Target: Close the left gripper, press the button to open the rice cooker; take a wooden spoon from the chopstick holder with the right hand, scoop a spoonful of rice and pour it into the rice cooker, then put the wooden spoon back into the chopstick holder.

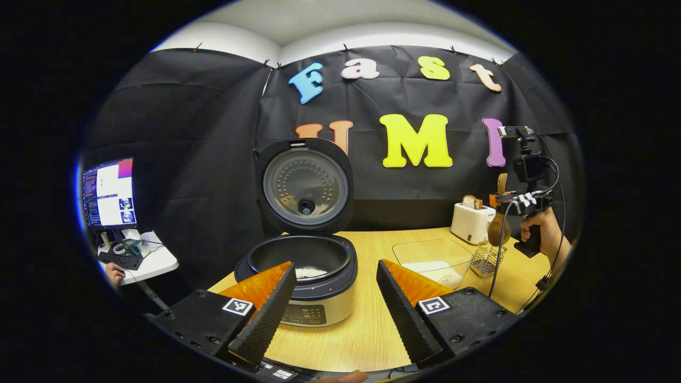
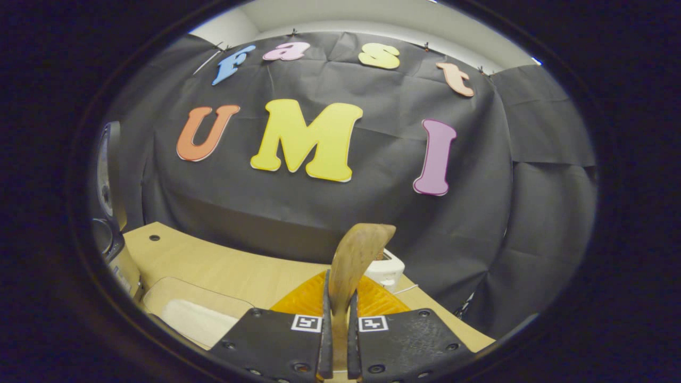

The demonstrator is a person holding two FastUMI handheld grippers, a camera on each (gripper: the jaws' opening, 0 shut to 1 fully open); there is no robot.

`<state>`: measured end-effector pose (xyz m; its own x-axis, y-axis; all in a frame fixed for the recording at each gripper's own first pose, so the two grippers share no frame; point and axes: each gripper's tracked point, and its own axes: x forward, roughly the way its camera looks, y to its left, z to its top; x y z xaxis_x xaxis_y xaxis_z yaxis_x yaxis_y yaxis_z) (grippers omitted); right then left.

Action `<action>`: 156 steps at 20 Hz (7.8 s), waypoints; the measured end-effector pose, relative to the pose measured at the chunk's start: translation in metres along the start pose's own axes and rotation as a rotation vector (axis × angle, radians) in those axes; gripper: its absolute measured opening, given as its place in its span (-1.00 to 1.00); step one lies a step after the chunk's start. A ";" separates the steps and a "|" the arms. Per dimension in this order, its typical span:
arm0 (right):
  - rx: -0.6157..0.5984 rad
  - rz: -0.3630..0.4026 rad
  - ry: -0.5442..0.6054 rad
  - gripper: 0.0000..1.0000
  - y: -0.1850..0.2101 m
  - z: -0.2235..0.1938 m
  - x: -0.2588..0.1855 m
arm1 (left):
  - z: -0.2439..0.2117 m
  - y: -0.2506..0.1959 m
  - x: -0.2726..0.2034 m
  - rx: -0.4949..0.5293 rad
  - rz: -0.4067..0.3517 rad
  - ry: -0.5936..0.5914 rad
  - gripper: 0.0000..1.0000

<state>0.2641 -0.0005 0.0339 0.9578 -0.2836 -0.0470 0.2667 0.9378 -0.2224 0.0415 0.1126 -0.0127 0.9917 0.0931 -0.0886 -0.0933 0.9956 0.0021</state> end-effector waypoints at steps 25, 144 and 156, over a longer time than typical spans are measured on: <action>0.116 0.060 0.074 0.92 -0.059 -0.030 -0.029 | 0.024 -0.004 -0.006 0.069 0.080 -0.039 0.94; 0.165 0.195 -0.094 0.83 -0.115 -0.053 -0.207 | -0.027 0.070 0.074 -0.045 0.043 0.066 0.72; 0.160 0.224 -0.111 0.92 -0.104 -0.048 -0.217 | -0.022 0.068 0.071 -0.053 0.088 0.036 0.64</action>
<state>0.0238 -0.0459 0.0200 0.9982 -0.0503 0.0315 0.0522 0.9967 -0.0622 0.1039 0.1863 -0.0413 0.9757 0.1793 -0.1260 -0.1858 0.9817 -0.0411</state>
